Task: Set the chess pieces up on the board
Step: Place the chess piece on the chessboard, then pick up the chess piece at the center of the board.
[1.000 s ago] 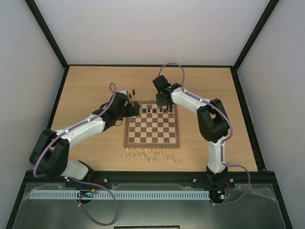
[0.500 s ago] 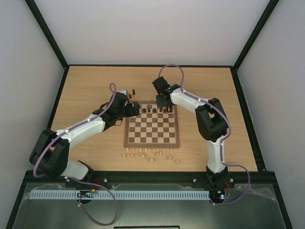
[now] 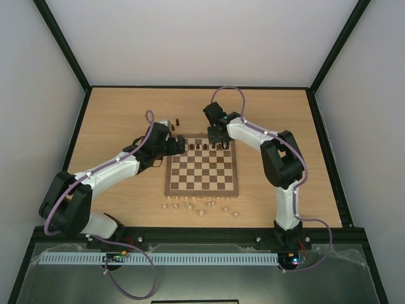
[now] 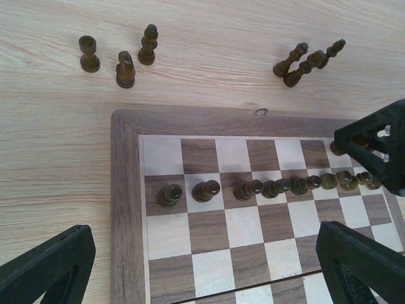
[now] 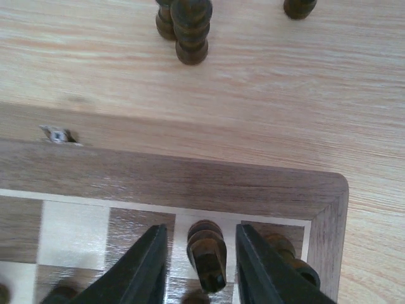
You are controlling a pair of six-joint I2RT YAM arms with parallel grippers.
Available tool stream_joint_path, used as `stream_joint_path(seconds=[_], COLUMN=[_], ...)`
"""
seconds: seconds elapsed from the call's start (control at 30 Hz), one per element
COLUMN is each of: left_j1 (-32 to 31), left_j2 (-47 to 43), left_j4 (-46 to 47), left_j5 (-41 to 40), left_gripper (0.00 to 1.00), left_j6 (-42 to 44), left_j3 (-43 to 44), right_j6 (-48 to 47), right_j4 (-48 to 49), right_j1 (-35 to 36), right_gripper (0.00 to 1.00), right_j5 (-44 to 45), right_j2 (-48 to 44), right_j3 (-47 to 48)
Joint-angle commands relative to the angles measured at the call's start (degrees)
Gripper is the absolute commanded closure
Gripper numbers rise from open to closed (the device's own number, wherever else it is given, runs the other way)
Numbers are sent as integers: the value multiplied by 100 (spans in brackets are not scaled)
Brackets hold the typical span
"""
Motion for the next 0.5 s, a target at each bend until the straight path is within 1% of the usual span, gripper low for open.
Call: stream_joint_path(seconds=[0.0,0.1,0.2,0.47], left_j1=[36,37,35,41], left_j2=[-66,-70,-94,-85], left_j4=[59,59,51,39], left_j5=[-21,-4,-20,-47], left_gripper=[1,1,1,1], left_j6=[-35,-35,-35,-9], left_j3=[-53,-55,-59,-42], right_j6=[29,46,35,-115], right_j4=[90,121,-10,-431], right_j1=[-76,-342,-731,-1285], right_gripper=[65,60,56,55], right_j5=[-157,-421,-574,-645], right_j2=[-541,-505,-147,1097], right_j3=[82,407,941,2200])
